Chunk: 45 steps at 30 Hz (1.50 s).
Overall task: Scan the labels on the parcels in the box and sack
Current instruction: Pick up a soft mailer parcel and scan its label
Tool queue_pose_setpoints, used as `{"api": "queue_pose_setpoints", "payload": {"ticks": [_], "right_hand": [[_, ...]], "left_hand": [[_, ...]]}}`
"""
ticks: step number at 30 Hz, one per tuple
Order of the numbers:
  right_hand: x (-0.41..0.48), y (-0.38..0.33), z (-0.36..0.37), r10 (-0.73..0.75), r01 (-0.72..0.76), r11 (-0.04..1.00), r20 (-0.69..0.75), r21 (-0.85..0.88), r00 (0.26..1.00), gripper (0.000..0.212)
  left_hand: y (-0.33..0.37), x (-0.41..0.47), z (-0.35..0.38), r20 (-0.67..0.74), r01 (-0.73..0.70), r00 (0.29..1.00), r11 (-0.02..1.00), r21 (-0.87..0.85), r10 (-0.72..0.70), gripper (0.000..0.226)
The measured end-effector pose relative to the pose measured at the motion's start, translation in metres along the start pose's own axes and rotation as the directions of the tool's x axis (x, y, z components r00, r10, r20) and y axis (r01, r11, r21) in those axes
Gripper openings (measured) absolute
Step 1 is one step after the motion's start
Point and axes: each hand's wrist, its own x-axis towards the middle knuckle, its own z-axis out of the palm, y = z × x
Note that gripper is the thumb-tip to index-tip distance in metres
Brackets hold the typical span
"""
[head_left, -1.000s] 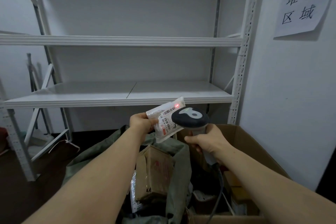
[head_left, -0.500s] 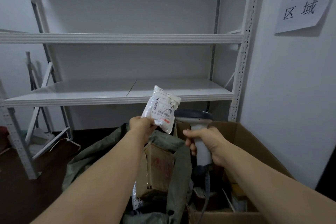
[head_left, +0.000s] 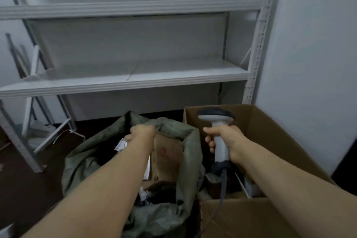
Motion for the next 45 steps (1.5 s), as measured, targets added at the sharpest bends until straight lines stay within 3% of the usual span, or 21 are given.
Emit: {"api": "queue_pose_setpoints", "payload": {"ticks": [2,4,6,8,13,16,18,20,24,27,30,32,35,36,38,39,42,45], "right_hand": [[0.01,0.005,-0.028,0.028,-0.027,0.999,-0.073,0.022,0.997,0.012],[0.023,0.013,-0.062,0.065,-0.059,0.997,-0.155,0.045,0.986,0.011],[0.037,0.023,-0.096,0.133,-0.124,0.991,-0.21,0.055,0.969,0.014],[0.055,0.038,-0.131,0.208,-0.202,0.978,-0.255,0.049,0.944,0.015],[0.106,0.075,-0.204,0.296,-0.293,0.954,-0.375,0.067,0.878,0.005],[0.15,0.095,-0.242,0.364,-0.343,0.931,-0.4,0.127,0.841,0.027],[0.175,0.104,-0.255,0.42,-0.381,0.907,-0.36,0.177,0.833,0.036],[0.201,0.113,-0.266,0.443,-0.391,0.895,-0.324,0.216,0.836,0.039],[0.246,0.133,-0.284,0.478,-0.424,0.874,-0.26,0.237,0.839,0.031],[0.261,0.149,-0.291,0.516,-0.461,0.846,-0.192,0.268,0.835,0.008],[0.268,0.159,-0.296,0.512,-0.46,0.84,-0.141,0.287,0.848,0.017],[0.267,0.157,-0.293,0.486,-0.428,0.853,-0.155,0.298,0.86,0.012],[0.255,0.15,-0.284,0.438,-0.368,0.888,-0.261,0.276,0.86,0.004],[0.247,0.145,-0.28,0.416,-0.342,0.899,-0.293,0.272,0.861,0.005],[0.228,0.131,-0.269,0.382,-0.288,0.908,-0.32,0.305,0.867,0.008],[0.217,0.121,-0.263,0.368,-0.259,0.907,-0.325,0.332,0.871,0.009],[0.173,0.085,-0.242,0.308,-0.177,0.915,-0.345,0.364,0.887,0.015],[0.129,0.052,-0.216,0.201,-0.042,0.922,-0.383,0.385,0.902,0.021]], "left_hand": [[0.019,-0.019,0.026,0.054,-0.153,0.987,0.988,-0.009,0.154,0.046],[0.035,-0.047,0.066,0.171,-0.357,0.918,0.933,-0.036,0.358,0.039],[0.038,-0.063,0.111,0.3,-0.452,0.844,0.891,-0.045,0.444,0.037],[0.032,-0.074,0.161,0.425,-0.471,0.797,0.882,-0.007,0.429,0.033],[-0.004,-0.073,0.274,0.667,-0.469,0.703,0.866,0.173,0.248,0.011],[-0.026,-0.052,0.346,0.693,-0.456,0.7,0.854,0.251,0.171,0.027],[-0.042,-0.04,0.385,0.711,-0.434,0.697,0.841,0.323,0.087,0.011],[-0.057,-0.03,0.423,0.735,-0.46,0.677,0.792,0.4,0.022,0.027],[-0.097,-0.023,0.481,0.776,-0.389,0.574,0.748,0.538,-0.26,0.018],[-0.125,-0.019,0.515,0.764,-0.34,0.54,0.739,0.582,-0.354,0.035],[-0.141,-0.017,0.532,0.733,-0.281,0.629,0.803,0.526,-0.26,0.042],[-0.137,-0.015,0.523,0.616,-0.216,0.772,0.849,0.482,-0.153,0.037],[-0.099,-0.01,0.489,0.489,0.049,0.859,0.975,0.218,-0.153,0.04],[-0.079,-0.01,0.475,0.483,0.181,0.857,0.982,0.049,-0.182,0.041],[-0.037,-0.015,0.442,0.564,0.468,0.783,0.847,-0.253,-0.264,0.033],[-0.018,-0.021,0.422,0.598,0.508,0.765,0.793,-0.335,-0.238,0.032],[0.021,-0.047,0.365,0.591,0.371,0.803,0.84,-0.395,-0.077,0.029],[0.056,-0.07,0.3,0.671,0.371,0.74,0.808,-0.457,0.04,0.013]]}}
